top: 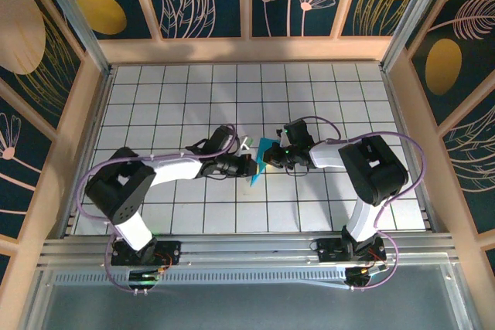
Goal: Fold a paper plane with a square sheet of paper (fold left side to right side)
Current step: Fold the wing for the fifth time at the center of the table.
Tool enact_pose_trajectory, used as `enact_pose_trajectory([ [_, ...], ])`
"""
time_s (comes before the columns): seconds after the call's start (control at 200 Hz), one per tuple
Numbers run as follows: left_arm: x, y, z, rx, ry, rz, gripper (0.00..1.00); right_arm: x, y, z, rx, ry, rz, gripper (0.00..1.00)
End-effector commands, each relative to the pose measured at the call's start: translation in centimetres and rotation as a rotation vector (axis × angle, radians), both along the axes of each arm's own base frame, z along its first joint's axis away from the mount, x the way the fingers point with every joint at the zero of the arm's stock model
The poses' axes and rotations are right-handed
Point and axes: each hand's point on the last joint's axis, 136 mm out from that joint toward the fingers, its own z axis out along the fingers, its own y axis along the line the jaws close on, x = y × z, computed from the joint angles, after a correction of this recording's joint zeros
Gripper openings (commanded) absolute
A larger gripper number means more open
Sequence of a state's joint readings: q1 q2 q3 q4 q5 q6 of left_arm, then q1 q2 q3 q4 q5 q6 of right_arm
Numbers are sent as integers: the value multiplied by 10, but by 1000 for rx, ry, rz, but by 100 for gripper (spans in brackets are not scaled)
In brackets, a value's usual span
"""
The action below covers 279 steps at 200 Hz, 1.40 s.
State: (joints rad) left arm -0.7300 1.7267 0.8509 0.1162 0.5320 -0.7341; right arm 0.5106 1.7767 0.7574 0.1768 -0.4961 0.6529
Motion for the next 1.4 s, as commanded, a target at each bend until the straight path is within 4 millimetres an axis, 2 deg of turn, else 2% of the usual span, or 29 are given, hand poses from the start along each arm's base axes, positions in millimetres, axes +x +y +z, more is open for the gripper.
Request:
enact_pose_trajectory([
  [0.0,8,-13,-6,-40,26,-4,0,-34,-37,-55,-198,155,-48,0],
  [0.295,22,-32,-7,-72,19,-34,0,-35,-37,-56,-200,157,-49,0],
  [0.716,19,-19,-44,25,51,-17,0,-34,-37,-56,-208,158,-49,0],
  [0.891,10,-8,-61,73,75,-17,0,-36,-38,-58,-215,163,-46,0],
  [1.391,-32,26,-77,204,75,-108,0,-36,-41,-61,-243,169,-43,0],
])
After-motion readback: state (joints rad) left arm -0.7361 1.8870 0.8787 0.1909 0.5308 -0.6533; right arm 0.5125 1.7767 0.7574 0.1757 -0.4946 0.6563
